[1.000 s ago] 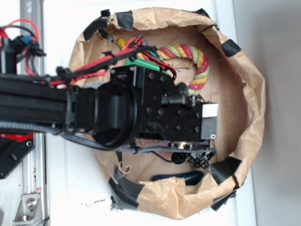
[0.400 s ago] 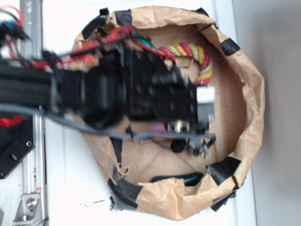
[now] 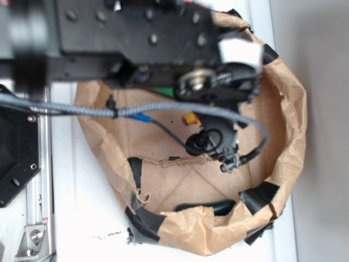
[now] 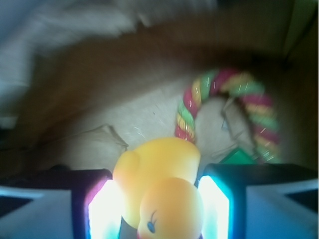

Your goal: Grab the yellow duck.

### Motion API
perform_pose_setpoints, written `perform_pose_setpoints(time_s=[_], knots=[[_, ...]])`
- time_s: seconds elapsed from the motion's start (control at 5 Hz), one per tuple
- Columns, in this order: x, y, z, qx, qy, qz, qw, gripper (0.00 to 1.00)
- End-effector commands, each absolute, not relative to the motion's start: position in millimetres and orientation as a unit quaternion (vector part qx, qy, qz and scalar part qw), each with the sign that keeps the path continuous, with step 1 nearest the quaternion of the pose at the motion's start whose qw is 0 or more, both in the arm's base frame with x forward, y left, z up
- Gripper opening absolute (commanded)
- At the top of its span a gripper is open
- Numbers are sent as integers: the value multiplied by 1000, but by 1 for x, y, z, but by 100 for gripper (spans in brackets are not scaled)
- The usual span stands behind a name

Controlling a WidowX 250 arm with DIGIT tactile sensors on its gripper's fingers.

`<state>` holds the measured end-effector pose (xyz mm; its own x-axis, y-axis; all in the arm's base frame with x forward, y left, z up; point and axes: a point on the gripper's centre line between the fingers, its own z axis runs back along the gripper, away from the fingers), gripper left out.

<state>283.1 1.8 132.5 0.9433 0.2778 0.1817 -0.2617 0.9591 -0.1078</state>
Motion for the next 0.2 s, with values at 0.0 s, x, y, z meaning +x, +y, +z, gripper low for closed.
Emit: perform_pose_setpoints(time_s=[0.0], knots=[[283, -11, 166, -12, -84, 108, 991, 0]])
